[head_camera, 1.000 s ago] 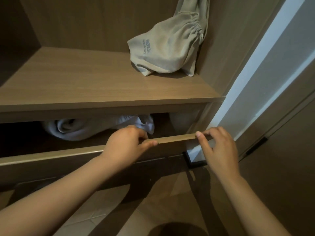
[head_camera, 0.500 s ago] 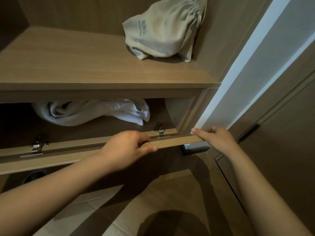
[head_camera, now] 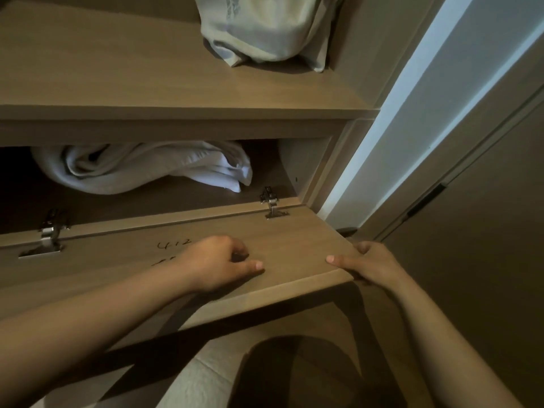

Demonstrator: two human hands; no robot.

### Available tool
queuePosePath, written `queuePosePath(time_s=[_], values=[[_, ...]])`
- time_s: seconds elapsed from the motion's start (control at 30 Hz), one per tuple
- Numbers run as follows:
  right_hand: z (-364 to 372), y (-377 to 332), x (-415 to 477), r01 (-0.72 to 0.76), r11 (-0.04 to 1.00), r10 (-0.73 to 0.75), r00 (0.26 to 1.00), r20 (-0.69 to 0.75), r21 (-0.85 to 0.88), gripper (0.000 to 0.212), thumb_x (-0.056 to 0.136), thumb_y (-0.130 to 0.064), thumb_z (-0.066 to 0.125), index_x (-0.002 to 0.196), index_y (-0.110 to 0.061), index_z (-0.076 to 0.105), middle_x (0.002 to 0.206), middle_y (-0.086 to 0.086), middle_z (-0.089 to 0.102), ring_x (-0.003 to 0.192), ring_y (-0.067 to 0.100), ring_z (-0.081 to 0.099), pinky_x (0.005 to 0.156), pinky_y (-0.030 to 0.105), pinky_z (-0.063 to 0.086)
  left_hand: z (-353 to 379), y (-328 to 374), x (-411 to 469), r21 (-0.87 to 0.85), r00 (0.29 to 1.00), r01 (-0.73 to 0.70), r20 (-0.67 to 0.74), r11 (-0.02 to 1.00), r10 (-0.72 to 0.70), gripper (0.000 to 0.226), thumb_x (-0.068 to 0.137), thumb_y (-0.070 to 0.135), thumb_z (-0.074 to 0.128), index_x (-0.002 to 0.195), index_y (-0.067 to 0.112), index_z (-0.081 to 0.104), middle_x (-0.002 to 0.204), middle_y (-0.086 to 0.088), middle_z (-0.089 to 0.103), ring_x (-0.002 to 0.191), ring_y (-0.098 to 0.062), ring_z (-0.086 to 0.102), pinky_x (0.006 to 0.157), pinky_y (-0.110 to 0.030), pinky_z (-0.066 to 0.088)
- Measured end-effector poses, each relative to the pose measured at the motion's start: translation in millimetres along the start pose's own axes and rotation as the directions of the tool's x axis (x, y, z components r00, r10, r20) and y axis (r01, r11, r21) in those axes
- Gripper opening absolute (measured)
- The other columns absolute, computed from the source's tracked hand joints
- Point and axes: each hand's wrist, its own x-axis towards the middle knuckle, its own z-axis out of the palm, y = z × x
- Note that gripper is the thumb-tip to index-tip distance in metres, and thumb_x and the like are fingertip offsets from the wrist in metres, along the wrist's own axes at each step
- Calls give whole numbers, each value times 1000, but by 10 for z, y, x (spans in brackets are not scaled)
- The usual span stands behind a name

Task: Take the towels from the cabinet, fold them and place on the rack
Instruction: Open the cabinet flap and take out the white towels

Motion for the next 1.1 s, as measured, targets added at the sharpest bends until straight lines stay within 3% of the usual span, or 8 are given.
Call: queuePosePath(time_s=[0.1,0.23,0.3,0.37,0.5,0.63,0.83,1.1], values=[[220,352,33,-71,995,66,995,71,65,55,71,-37,84,114,-18,56,103,-3,65,90,12,63,59,20,47,237,-132,45,99,999,-5,43,995,1,49,88,64,48,115,25,61,113,3,61,97,-13,58,87,-37,53],[482,708,104,-56,979,48,998,45,197,61,70,-26,86,121,-16,56,112,0,65,93,8,62,63,15,50,453,-303,88,265,997,-62,56,962,49,58,90,62,45,131,22,52,143,-5,45,125,-23,46,105,-35,40],[596,832,147,-61,966,57,998,26,252,68,68,-24,88,127,-16,55,110,-4,64,95,9,61,70,21,53,529,-352,117,308,996,-76,68,948,57,63,91,63,44,140,23,45,152,-4,35,135,-26,36,110,-33,33],[696,950,202,-68,958,67,998,12,279,74,68,-26,88,132,-18,53,113,-5,62,107,18,60,82,31,54,587,-386,164,330,995,-85,70,940,65,64,92,63,42,144,25,41,154,-4,31,137,-26,32,111,-32,30],[885,1097,331,-103,937,115,993,-18,333,81,66,-25,89,137,-27,50,111,-13,54,111,16,50,74,22,46,685,-436,246,360,995,-100,41,927,91,61,92,61,42,141,25,44,152,-4,32,136,-26,31,110,-33,32],[1022,1201,466,-140,923,154,988,-11,359,88,68,-22,88,144,-26,43,136,0,52,121,22,47,84,32,45,786,-497,272,405,993,-115,50,907,104,56,92,61,41,135,26,50,152,-2,27,136,-25,26,109,-38,37],[1089,1293,549,-124,953,125,992,16,277,93,71,-33,85,148,-27,35,146,3,47,129,23,44,87,33,39,858,-572,310,431,994,-111,39,896,104,58,91,63,40,134,26,50,153,1,23,137,-24,21,107,-39,39],[1020,1233,487,-67,991,53,991,-127,-113,91,72,-50,81,147,-24,37,152,12,35,132,33,45,98,48,49,874,-595,323,464,992,-118,26,878,120,61,90,63,41,139,28,45,151,3,22,134,-24,20,103,-37,43]])
